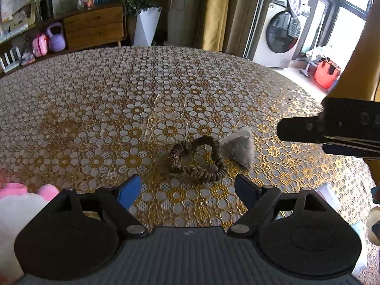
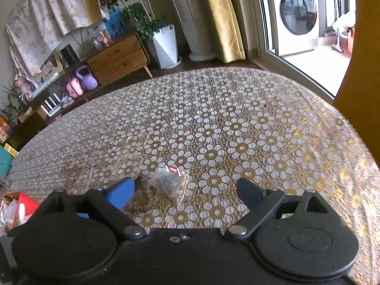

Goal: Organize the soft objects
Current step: 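Grasp the brown hair tie with left tool while right tool grasps the small clear bag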

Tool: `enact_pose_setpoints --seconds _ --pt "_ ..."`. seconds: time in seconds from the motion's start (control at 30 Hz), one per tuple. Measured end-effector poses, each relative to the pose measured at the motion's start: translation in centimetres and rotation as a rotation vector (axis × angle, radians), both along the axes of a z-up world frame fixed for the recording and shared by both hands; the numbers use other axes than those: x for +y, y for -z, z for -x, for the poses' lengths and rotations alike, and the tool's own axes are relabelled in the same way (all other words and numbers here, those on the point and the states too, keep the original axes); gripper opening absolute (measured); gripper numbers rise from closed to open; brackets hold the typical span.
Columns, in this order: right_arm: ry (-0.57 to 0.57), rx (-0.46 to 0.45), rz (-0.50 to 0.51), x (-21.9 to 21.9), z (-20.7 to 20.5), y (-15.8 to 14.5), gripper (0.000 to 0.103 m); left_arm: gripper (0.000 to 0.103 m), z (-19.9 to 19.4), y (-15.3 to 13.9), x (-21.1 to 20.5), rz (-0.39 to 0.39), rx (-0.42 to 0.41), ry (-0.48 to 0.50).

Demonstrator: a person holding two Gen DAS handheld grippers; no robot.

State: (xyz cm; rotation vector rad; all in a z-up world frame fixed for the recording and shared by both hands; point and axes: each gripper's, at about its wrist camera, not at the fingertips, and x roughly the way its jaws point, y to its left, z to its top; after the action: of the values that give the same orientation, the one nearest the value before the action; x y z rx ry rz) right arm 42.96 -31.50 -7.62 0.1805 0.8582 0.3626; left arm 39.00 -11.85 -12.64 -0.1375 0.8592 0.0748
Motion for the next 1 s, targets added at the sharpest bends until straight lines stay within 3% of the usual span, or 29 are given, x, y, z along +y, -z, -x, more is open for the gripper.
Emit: enact_pose_setpoints --seconds 0.43,0.7,0.87,1.0 --pt "-0.018 0.059 0.008 3.0 -4.6 3.6 0.071 0.086 -3.0 2.9 -0.8 -0.055 -0.004 0.000" --pt "-0.044 0.046 0.014 3.9 -5.2 4.2 0.043 0.086 -3.2 3.2 -1.2 -0.088 -0.023 0.009" --pt "-0.064 0.029 0.049 4.9 -5.1 4.6 0.028 0.065 -3.1 2.9 -0.8 -0.085 -0.032 0.009" --pt "-0.063 0.013 0.070 4.9 -4.8 4.8 0.015 0.039 -3.1 2.7 0.0 -0.064 -0.034 -0.007"
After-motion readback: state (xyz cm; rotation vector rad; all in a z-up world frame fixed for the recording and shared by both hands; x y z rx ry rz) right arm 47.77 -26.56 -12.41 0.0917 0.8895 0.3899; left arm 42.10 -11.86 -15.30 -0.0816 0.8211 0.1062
